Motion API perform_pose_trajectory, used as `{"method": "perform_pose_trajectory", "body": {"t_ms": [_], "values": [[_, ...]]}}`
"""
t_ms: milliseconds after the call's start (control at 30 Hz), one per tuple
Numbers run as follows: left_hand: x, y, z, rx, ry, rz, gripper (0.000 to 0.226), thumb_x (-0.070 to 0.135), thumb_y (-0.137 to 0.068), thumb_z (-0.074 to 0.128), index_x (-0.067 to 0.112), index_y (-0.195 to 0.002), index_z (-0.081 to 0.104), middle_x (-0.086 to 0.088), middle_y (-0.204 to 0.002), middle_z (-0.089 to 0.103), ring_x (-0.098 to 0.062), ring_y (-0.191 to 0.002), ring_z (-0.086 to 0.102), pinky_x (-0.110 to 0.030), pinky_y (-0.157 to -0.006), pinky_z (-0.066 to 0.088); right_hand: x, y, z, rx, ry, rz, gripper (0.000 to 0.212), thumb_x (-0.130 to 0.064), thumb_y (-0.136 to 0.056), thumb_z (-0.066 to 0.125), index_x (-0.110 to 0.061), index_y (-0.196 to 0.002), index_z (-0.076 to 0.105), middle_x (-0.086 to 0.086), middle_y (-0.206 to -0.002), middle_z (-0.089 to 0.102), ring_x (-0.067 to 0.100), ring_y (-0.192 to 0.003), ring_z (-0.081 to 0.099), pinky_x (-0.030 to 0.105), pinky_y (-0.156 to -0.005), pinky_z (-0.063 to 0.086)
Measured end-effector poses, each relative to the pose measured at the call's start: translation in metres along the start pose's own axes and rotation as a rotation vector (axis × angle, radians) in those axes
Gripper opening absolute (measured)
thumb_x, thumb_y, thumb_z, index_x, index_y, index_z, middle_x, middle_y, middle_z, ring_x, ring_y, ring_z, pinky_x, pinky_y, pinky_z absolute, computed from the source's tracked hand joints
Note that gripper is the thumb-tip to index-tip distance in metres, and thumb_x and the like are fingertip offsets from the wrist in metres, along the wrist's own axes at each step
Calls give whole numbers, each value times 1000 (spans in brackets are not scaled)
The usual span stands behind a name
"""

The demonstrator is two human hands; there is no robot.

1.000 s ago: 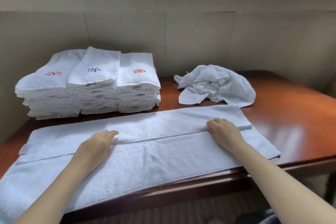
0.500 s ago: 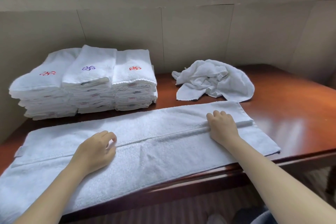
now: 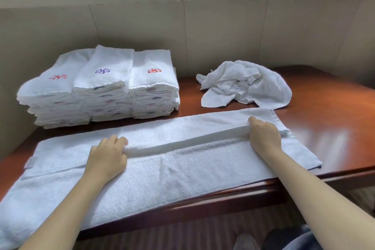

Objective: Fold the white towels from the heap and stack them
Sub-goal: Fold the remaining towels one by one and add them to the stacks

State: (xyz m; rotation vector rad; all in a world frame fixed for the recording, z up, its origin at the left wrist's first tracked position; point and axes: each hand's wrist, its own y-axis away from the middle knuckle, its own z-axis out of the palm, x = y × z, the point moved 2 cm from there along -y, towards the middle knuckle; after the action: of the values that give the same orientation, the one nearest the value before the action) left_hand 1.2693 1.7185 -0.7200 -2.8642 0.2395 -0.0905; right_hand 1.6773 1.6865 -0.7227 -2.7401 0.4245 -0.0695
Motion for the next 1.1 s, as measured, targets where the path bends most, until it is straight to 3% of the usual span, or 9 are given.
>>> {"method": "perform_pose_trajectory", "body": {"t_ms": [100, 200, 367, 500, 600, 700, 800, 900, 1100], "values": [[-6, 1, -9, 95, -61, 34, 31, -5, -76, 53, 14, -98, 62, 0, -91, 60, -24, -87, 54, -33, -73, 30, 5, -2, -5, 39, -34, 48, 30, 6, -84, 40, -5, -109, 52, 15, -95, 66, 35, -88, 60, 37, -75, 34], [-10, 4, -21, 205, -41, 152, 34, -22, -51, 61, 5, -72, 64, -4, -64, 57, -30, -63, 54, -33, -66, 30, 10, -5, -6, 18, 15, 39, 29, 4, -83, 42, -11, -105, 55, 9, -96, 66, 29, -93, 60, 38, -94, 33], [-17, 8, -21, -266, 95, 39, 23, 7, -77, 51, 30, -80, 50, 10, -77, 56, -12, -74, 52, -28, -60, 36, 19, -3, -4, -241, 51, 80, 38, -1, -86, 38, -22, -111, 58, 2, -114, 64, 24, -111, 55, 46, -111, 17], [-14, 7, -24, -200, 438, 5, 11, 22, -77, 52, 25, -68, 58, 6, -77, 59, -15, -75, 54, -31, -61, 38, 14, -9, -8, -285, 142, 103, 29, -5, -87, 42, -19, -103, 62, 2, -106, 65, 25, -110, 56, 47, -113, 14], [-2, -11, -9, -147, 359, -90, 29, 40, -94, 42, 24, -104, 65, 0, -119, 59, -23, -112, 51, -42, -93, 39, 0, -24, -10, -190, -71, 102, 34, -6, -88, 42, -13, -117, 60, 9, -117, 63, 28, -114, 54, 37, -103, 32], [10, -26, 8, -172, 254, -229, 49, 49, -99, 31, 30, -143, 38, -1, -155, 27, -25, -141, 25, -54, -110, 19, -15, -41, -1, -242, -322, 5, 45, -23, -100, 32, -15, -145, 35, 10, -151, 34, 29, -138, 32, 40, -108, 29], [2, -35, 24, -253, 170, -279, 59, 59, -96, 22, 35, -150, 21, 0, -160, 11, -24, -146, 12, -56, -114, 9, -7, -53, 21, -452, -218, -22, 55, -50, -99, 24, -30, -151, 18, 4, -160, 9, 29, -146, 8, 48, -116, 10], [-22, -40, 32, -269, 128, -317, 64, 64, -94, 20, 37, -151, 12, 0, -161, 3, -21, -148, 6, -52, -116, 6, 16, -63, 37, -470, -142, 127, 68, -67, -92, 20, -34, -151, 15, 5, -161, 2, 28, -147, 2, 49, -116, 2], [-81, -49, 42, -247, 73, -408, 69, 67, -92, 19, 34, -152, 11, -3, -161, 3, -23, -147, 9, -49, -115, 11, 17, -71, 44, -363, -196, 298, 70, -65, -92, 19, -27, -151, 19, 11, -160, 4, 26, -147, 0, 46, -117, 0]]}}
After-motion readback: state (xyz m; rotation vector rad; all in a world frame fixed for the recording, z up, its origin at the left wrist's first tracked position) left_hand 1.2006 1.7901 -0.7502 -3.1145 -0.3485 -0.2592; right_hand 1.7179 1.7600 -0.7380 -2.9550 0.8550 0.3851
